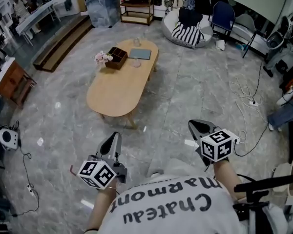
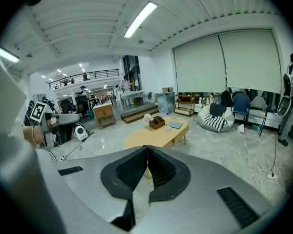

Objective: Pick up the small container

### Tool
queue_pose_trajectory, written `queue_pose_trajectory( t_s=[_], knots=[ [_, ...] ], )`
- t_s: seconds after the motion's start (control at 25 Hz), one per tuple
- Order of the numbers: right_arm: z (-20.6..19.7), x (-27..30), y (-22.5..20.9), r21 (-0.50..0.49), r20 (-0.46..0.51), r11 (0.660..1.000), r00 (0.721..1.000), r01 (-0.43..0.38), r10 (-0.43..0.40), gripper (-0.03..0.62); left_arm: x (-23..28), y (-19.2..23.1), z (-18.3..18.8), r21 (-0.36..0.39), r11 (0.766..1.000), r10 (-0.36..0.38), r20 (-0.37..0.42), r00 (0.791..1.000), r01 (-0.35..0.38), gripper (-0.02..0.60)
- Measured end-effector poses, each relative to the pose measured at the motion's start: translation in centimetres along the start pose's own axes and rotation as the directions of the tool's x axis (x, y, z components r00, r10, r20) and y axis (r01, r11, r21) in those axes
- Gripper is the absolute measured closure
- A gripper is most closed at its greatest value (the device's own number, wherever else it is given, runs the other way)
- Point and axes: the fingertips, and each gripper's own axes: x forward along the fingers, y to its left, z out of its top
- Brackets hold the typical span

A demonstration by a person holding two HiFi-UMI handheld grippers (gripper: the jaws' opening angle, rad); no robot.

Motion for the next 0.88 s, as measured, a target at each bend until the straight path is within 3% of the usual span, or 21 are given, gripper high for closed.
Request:
queue_pose_trajectory(
  t_s=[0.2, 0.48, 0.68, 0.88],
  knots=[
    [0.8, 0.9, 0.5, 0.078, -0.036, 0.997, 0.999, -0.001, 0.004, 0.582, 0.1, 1.0, -0.4, -0.054, 0.999, -0.002, -0.060, 0.998, -0.001, 0.568],
    [1.5, 7.6, -1.5, 0.069, -0.075, 0.997, 0.997, -0.029, 0.035, 0.582, 5.3, 4.4, -1.4, -0.087, 0.996, -0.012, -0.101, 0.995, 0.003, 0.568],
    [2.8, 11.8, -5.4, 0.093, -0.096, 0.995, 0.995, -0.025, 0.034, 0.582, 10.9, 6.1, 0.7, -0.077, 0.997, -0.008, -0.108, 0.994, 0.000, 0.568],
    [7.4, 17.0, -10.0, 0.142, -0.055, 0.988, 0.997, -0.052, 0.060, 0.582, 17.9, 8.1, 4.7, -0.029, 0.999, 0.014, -0.058, 0.998, -0.015, 0.568]
  ],
)
